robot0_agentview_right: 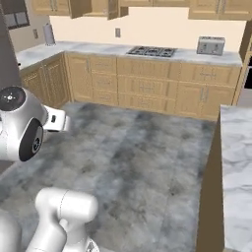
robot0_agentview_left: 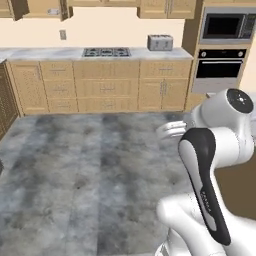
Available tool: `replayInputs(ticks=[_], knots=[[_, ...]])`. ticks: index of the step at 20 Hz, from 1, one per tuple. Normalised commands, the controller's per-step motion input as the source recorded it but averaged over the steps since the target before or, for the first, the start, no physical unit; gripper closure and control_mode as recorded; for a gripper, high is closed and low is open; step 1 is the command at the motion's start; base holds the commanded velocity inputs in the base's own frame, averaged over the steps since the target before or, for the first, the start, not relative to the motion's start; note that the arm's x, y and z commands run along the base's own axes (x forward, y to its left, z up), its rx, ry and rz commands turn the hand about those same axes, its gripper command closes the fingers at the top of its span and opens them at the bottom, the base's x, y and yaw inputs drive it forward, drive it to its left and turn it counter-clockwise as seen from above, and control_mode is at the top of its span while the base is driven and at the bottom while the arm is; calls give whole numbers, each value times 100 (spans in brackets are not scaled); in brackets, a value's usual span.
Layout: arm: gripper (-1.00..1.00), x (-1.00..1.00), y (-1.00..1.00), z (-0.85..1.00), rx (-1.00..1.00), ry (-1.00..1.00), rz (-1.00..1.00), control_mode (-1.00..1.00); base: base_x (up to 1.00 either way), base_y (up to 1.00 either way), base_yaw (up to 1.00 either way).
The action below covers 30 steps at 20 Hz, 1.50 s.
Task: Retrieve the tupperware and aluminum foil from the cabinet and place them on the dining counter near the plate with steak and bell pepper to prepare for storing leftovers.
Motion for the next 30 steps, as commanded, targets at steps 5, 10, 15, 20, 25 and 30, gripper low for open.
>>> replayInputs(ticks=[5, 10, 15, 20, 25, 30], knots=[[-100, 0, 0, 0, 0, 0, 0, 100, 100, 78, -12], [-100, 0, 0, 0, 0, 0, 0, 100, 100, 96, 0], [-100, 0, 0, 0, 0, 0, 0, 100, 100, 61, -5], [-100, 0, 0, 0, 0, 0, 0, 100, 100, 43, -9], [-100, 0, 0, 0, 0, 0, 0, 100, 100, 46, -12], [-100, 0, 0, 0, 0, 0, 0, 100, 100, 51, -14]])
